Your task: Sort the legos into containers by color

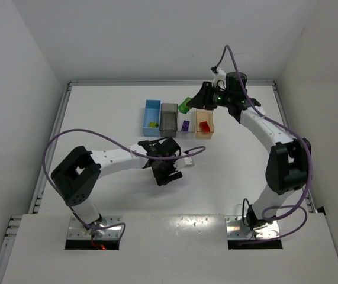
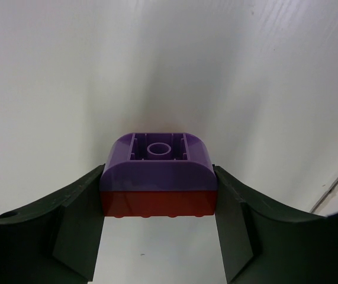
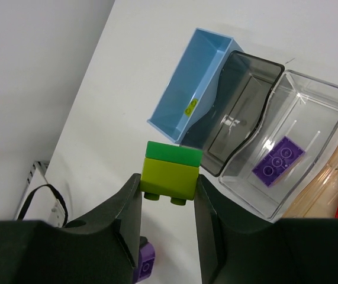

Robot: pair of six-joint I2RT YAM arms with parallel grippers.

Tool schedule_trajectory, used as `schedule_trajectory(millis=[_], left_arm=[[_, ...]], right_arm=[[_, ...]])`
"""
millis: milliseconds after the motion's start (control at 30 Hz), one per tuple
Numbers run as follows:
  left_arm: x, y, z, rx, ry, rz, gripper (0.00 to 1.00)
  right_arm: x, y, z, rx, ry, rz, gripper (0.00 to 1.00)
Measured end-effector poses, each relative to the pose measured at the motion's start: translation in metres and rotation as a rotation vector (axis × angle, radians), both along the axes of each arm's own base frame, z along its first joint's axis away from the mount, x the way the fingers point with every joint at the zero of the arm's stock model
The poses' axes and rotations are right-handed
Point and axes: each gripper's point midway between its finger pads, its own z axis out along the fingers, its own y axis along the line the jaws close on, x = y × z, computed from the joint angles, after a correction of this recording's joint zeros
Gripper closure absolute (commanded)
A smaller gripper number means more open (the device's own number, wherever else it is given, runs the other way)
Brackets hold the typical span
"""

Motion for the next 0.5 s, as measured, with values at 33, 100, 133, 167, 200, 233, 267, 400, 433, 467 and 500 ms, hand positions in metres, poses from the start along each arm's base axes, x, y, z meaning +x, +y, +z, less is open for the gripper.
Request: schedule_trajectory(millis=[33, 100, 133, 167, 200, 233, 267, 400, 433, 467, 500], left_arm=[[0.002, -0.002, 0.002, -0.003, -0.011, -0.016, 0.54], [0.007, -0.006, 0.007, -0.013, -0.034, -0.046, 0.48], [0.010, -0.009, 0.010, -0.018, -0.045, -0.058, 0.44], [0.013, -0.012, 0.012, -0.024, -0.056, -0.069, 0.41], [0.016, -0.014, 0.014, -0.028, -0.065, -0.078, 0.38], [0.018, -0.017, 0.016, -0.033, -0.072, -0.084, 0.36], [0.021, -0.020, 0.017, -0.038, -0.076, -0.088, 0.34], [0.026, -0.024, 0.015, -0.050, -0.074, -0.096, 0.28], [0.025, -0.024, 0.014, -0.049, -0.069, -0.098, 0.27], [0.025, -0.024, 0.013, -0.048, -0.065, -0.099, 0.26], [0.024, -0.024, 0.012, -0.049, -0.060, -0.099, 0.24]], right_arm=[[0.000, 0.000, 0.000, 0.000, 0.000, 0.000, 1.00], [0.000, 0.000, 0.000, 0.001, 0.001, 0.001, 1.00], [0.000, 0.000, 0.000, 0.002, 0.001, 0.001, 1.00], [0.000, 0.000, 0.000, 0.002, 0.001, 0.001, 1.00], [0.000, 0.000, 0.000, 0.002, 0.001, 0.000, 1.00], [0.000, 0.000, 0.000, 0.002, 0.001, 0.000, 1.00], [0.000, 0.000, 0.000, 0.003, 0.001, 0.000, 1.00], [0.001, 0.000, 0.001, 0.004, -0.005, 0.000, 1.00], [0.001, 0.000, 0.001, 0.004, -0.005, -0.001, 1.00], [0.001, -0.001, 0.001, 0.005, -0.005, -0.002, 1.00], [0.002, -0.002, 0.002, 0.005, -0.008, -0.004, 1.00]])
